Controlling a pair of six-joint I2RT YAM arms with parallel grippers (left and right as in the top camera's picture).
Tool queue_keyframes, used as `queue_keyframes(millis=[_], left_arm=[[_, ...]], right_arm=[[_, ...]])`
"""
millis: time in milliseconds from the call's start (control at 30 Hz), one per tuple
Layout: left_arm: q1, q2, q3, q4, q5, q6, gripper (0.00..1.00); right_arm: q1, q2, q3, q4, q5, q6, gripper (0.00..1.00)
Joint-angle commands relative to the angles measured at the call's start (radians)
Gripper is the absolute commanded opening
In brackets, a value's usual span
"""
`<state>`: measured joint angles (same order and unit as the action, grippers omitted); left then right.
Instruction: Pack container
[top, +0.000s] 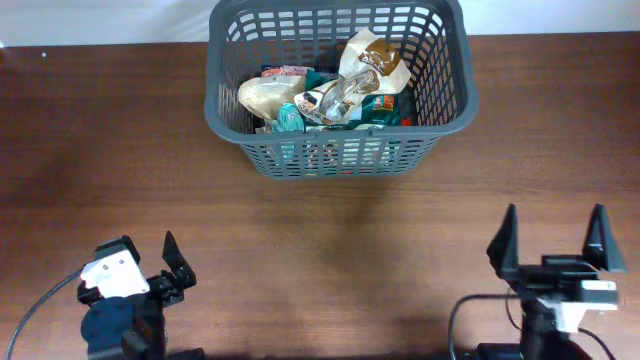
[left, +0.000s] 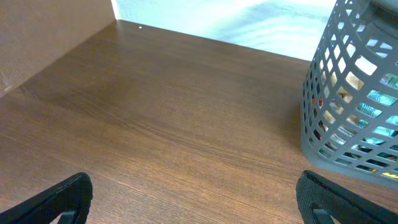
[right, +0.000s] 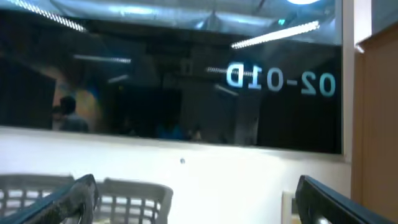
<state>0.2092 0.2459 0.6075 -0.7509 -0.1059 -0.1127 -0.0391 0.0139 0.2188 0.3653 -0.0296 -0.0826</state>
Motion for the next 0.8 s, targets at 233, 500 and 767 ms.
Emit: queue_keyframes(millis=[233, 500, 767], left_arm=[[-0.005, -0.005, -0.007, 0.002, -0.007, 0.013, 0.99], [-0.005, -0.005, -0.007, 0.002, -0.007, 0.013, 0.99], [-0.005, -0.005, -0.007, 0.002, -0.007, 0.013, 0.99]], right_arm=[[0.005, -0.010, -0.213, 0.027, 0.027, -0.019, 0.99], [0.007, -0.010, -0.213, -0.269, -0.014, -0.018, 0.99], [0.007, -0.010, -0.213, -0.440, -0.022, -0.014, 0.99]])
